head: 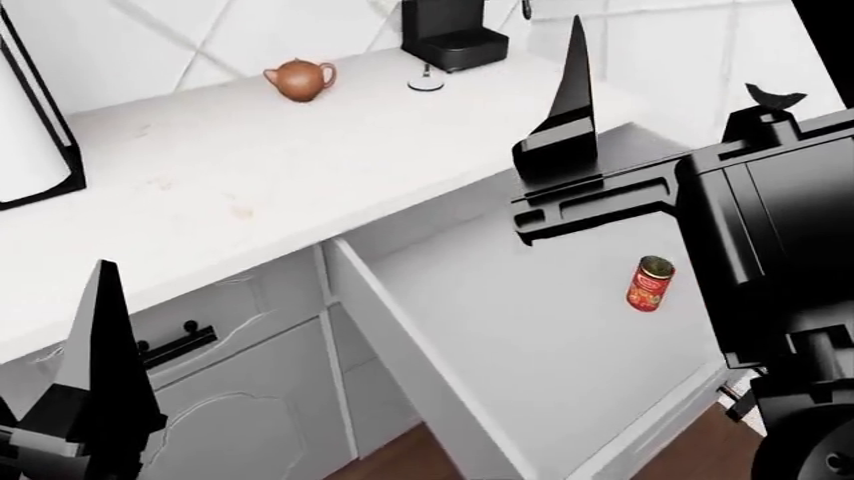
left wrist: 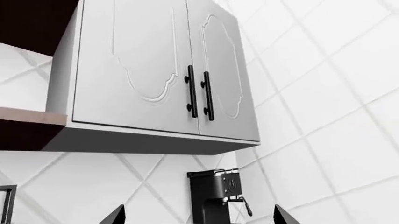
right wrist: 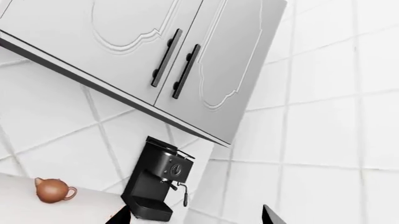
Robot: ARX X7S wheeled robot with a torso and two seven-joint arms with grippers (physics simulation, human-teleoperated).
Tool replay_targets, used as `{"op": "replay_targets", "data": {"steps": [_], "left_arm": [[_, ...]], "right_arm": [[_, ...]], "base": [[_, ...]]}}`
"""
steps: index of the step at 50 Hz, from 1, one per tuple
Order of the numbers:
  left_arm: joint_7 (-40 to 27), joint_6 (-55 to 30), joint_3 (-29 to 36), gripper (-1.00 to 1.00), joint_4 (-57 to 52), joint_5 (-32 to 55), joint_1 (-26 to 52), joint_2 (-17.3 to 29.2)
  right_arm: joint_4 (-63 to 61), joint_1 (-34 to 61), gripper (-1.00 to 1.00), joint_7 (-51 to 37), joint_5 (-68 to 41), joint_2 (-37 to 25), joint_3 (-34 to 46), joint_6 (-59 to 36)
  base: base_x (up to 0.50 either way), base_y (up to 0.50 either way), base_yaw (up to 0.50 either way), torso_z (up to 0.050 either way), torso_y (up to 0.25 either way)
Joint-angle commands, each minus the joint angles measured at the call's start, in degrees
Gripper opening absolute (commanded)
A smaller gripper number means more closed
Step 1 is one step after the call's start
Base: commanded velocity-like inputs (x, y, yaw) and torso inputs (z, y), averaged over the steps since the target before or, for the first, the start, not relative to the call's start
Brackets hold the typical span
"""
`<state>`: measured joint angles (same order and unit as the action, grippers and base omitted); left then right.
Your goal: Close the right drawer.
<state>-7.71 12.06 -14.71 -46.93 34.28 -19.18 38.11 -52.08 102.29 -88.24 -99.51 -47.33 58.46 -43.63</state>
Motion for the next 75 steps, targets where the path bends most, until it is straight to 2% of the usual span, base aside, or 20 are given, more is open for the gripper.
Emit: {"op": "replay_targets", "data": {"steps": [1, 54, 75], "left_arm": [[0.1, 0.2, -0.1, 1.00, -0.1, -0.2, -0.3, -0.1], [0.6, 1.1, 0.1, 1.00, 0.4, -0.4, -0.8, -0.5], [0.4, 1.1, -0.2, 1.00, -0.1, -0.3, -1.2, -0.4]], "right_arm": [[-0.1, 0.3, 1.00, 0.0, 0.1, -0.3, 0.4, 0.5], [-0.5, -0.7, 1.00, 1.0, 2.2, -1.7, 0.9, 2.9], [0.1, -1.7, 1.00, 1.1, 2.2, -2.0, 0.9, 4.2]], "base": [[0.00, 0.00, -0.50, 0.000, 0.000], [0.00, 0.00, -0.50, 0.000, 0.000], [-0.01, -0.01, -0.06, 0.000, 0.000]]}}
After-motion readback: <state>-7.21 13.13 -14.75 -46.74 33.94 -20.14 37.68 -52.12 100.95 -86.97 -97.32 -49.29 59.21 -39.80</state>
